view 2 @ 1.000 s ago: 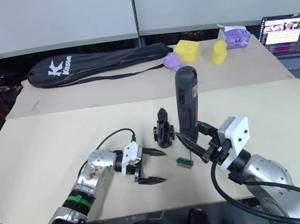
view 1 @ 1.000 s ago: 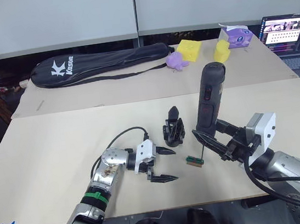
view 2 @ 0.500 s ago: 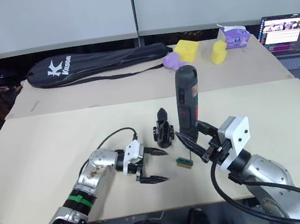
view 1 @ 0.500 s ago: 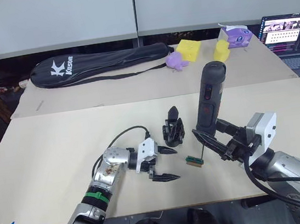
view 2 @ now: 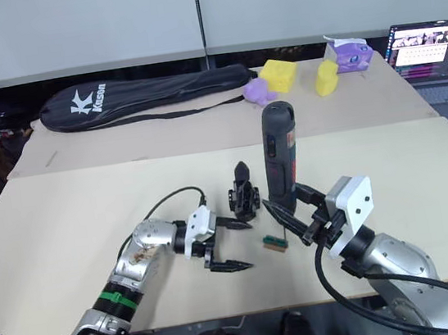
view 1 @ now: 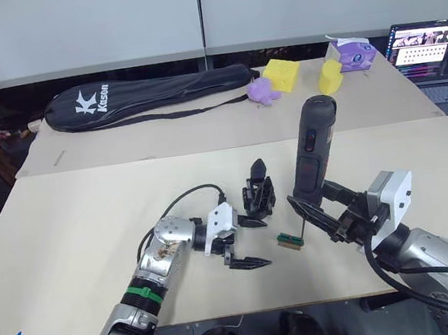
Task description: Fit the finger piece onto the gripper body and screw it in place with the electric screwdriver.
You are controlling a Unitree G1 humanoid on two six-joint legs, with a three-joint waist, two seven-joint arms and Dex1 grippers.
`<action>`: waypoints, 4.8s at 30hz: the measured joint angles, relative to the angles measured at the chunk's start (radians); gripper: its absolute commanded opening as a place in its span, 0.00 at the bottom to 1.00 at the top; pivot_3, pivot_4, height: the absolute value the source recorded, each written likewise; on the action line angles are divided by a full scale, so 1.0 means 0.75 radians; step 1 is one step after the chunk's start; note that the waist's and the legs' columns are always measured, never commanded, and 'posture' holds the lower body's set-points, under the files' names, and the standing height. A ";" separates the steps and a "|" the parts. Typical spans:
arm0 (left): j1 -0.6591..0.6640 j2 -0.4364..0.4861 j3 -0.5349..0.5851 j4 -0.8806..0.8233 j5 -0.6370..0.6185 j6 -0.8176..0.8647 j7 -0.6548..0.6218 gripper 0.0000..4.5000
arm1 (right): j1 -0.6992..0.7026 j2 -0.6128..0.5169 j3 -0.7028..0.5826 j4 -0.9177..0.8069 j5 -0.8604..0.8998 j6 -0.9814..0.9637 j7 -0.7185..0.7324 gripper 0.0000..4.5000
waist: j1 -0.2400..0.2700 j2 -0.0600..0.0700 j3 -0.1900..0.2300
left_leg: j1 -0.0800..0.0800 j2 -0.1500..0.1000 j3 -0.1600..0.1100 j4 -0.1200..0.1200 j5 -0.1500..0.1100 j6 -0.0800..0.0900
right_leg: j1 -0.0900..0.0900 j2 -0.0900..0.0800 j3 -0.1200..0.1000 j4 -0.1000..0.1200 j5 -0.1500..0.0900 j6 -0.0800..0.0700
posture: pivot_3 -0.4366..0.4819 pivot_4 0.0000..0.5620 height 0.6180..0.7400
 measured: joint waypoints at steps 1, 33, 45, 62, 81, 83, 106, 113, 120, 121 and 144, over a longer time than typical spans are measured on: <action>0.000 0.001 0.000 -0.012 0.000 0.010 0.002 1.00 | 0.000 0.000 0.000 0.000 0.000 0.000 0.000 0.43 | 0.000 0.000 0.000 | 0.000 0.000 0.000 0.000 0.000 0.000 | 0.000 0.000 0.000 0.000 0.000 0.000 | 0.48 0.27 0.86; 0.000 0.002 0.000 -0.019 -0.001 0.034 0.005 1.00 | 0.021 0.015 0.004 0.000 0.006 0.000 0.017 0.43 | 0.000 0.000 0.000 | 0.000 0.000 0.000 0.000 0.000 0.000 | 0.000 0.000 0.000 0.000 0.000 0.000 | 0.48 0.27 0.86; -0.006 0.004 0.000 -0.019 -0.001 0.034 0.003 1.00 | 0.054 0.017 0.002 -0.003 0.041 0.005 0.023 0.43 | 0.000 0.000 0.000 | 0.000 0.000 0.000 0.000 0.000 0.000 | 0.000 0.000 0.000 0.000 0.000 0.000 | 0.48 0.27 0.86; 0.014 0.003 -0.002 -0.019 -0.001 0.035 0.009 1.00 | 0.037 -0.006 -0.005 -0.102 0.023 0.023 -0.065 0.43 | 0.000 0.000 0.000 | 0.000 0.000 0.000 0.000 0.000 0.000 | 0.000 0.000 0.000 0.000 0.000 0.000 | 0.48 0.27 0.86; 0.028 -0.036 -0.007 0.085 0.021 -0.067 0.039 1.00 | 0.041 0.025 -0.001 -0.087 -0.036 0.020 -0.063 0.43 | 0.000 0.000 0.000 | 0.000 0.000 0.000 0.000 0.000 0.000 | 0.000 0.000 0.000 0.000 0.000 0.000 | 0.48 0.27 0.86; 0.027 -0.037 -0.007 0.090 0.022 -0.076 0.038 1.00 | 0.041 0.026 -0.001 -0.081 -0.043 0.020 -0.063 0.43 | 0.000 0.000 0.000 | 0.000 0.000 0.000 0.000 0.000 0.000 | 0.000 0.000 0.000 0.000 0.000 0.000 | 0.48 0.27 0.86; -0.007 -0.032 -0.007 0.025 0.020 -0.037 0.038 1.00 | 0.031 0.053 -0.001 -0.045 -0.072 0.018 -0.057 0.43 | 0.000 0.000 0.000 | 0.000 0.000 0.000 0.000 0.000 0.000 | 0.000 0.000 0.000 0.000 0.000 0.000 | 0.48 0.27 0.86; -0.011 -0.030 -0.007 0.025 0.020 -0.015 0.037 1.00 | 0.030 0.062 0.001 -0.045 -0.074 0.018 -0.054 0.43 | 0.001 0.000 0.000 | 0.000 0.000 0.000 0.000 0.000 0.000 | 0.000 0.000 0.000 0.000 0.000 0.000 | 0.48 0.27 0.86; -0.016 -0.032 -0.007 0.034 0.020 -0.020 0.037 1.00 | 0.030 0.069 0.002 -0.045 -0.074 0.018 -0.048 0.43 | 0.000 0.000 0.000 | 0.000 0.000 0.000 0.000 0.000 0.000 | 0.000 0.000 0.000 0.000 0.000 0.000 | 0.48 0.27 0.86; -0.016 -0.032 -0.007 0.036 0.020 -0.021 0.037 1.00 | 0.029 0.070 0.003 -0.045 -0.076 0.018 -0.045 0.43 | 0.000 0.000 0.000 | 0.000 0.000 0.000 0.000 0.000 0.000 | 0.000 0.000 0.000 0.000 0.000 0.000 | 0.48 0.27 0.86; -0.016 -0.031 -0.007 0.054 0.021 -0.051 0.039 1.00 | 0.044 0.076 0.006 -0.022 -0.082 -0.029 -0.011 0.43 | 0.000 0.000 0.000 | 0.000 0.000 0.000 0.000 0.000 0.000 | 0.000 0.000 0.000 0.000 0.000 0.000 | 0.48 0.27 0.86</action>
